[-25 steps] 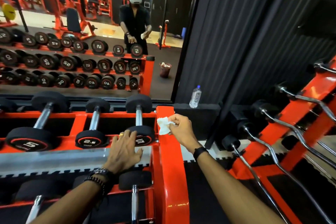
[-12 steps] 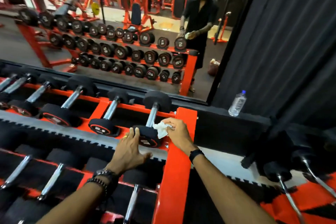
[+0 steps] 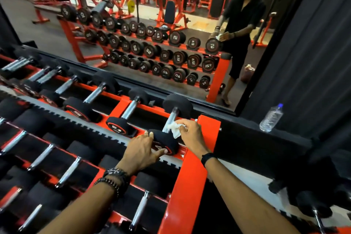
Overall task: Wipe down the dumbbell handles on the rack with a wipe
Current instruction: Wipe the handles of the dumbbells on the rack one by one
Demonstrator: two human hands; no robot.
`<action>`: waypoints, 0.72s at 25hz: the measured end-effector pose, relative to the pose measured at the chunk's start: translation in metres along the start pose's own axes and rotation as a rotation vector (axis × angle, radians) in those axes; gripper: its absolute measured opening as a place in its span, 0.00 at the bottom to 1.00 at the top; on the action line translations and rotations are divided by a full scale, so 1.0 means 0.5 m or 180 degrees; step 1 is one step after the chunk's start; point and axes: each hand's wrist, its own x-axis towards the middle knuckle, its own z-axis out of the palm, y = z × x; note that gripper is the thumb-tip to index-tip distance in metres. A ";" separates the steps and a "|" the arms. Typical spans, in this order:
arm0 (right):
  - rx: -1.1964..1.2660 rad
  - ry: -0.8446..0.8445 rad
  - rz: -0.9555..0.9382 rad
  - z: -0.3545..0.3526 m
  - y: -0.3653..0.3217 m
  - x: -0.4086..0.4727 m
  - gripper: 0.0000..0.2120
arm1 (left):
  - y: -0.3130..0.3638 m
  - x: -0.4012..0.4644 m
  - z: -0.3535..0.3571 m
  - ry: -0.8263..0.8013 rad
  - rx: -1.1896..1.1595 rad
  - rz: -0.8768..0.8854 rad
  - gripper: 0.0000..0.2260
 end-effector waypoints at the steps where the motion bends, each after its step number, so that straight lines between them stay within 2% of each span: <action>1: -0.0082 0.0062 -0.0144 0.000 0.002 0.016 0.15 | -0.001 0.002 0.008 0.0078 -0.0106 -0.0018 0.41; 3: -0.0314 -0.0306 -0.0784 0.009 0.021 0.046 0.15 | -0.003 0.003 0.030 0.0346 -0.0302 -0.0114 0.39; 6: -0.0738 -0.1451 -0.2015 0.040 0.066 0.071 0.11 | 0.023 -0.011 0.073 0.0773 -0.0276 -0.0452 0.39; 8: -0.0744 -0.1747 -0.2472 0.052 0.133 0.095 0.13 | 0.052 -0.016 0.092 0.1047 -0.0387 -0.0740 0.42; 9: -0.0881 -0.1776 -0.2588 0.051 0.169 0.108 0.12 | 0.062 -0.016 0.096 0.1047 -0.0444 -0.0889 0.44; 12: -0.0993 -0.1907 -0.1932 0.028 0.235 0.163 0.03 | 0.087 -0.018 0.088 0.0765 -0.0496 -0.1321 0.51; 13: -0.0884 -0.2027 -0.2048 0.039 0.220 0.174 0.04 | 0.101 -0.019 0.085 0.0681 -0.0460 -0.1476 0.53; 15: -0.0532 -0.1892 -0.2405 0.075 0.163 0.190 0.14 | 0.121 -0.013 0.072 0.0574 -0.0306 -0.1720 0.54; 17: -0.0297 -0.1864 -0.2348 0.089 0.105 0.176 0.16 | 0.130 -0.006 0.058 0.0439 -0.0150 -0.1863 0.54; 18: -0.0374 -0.1867 -0.2529 0.092 0.126 0.176 0.15 | 0.135 -0.003 0.058 0.0478 -0.0127 -0.1921 0.54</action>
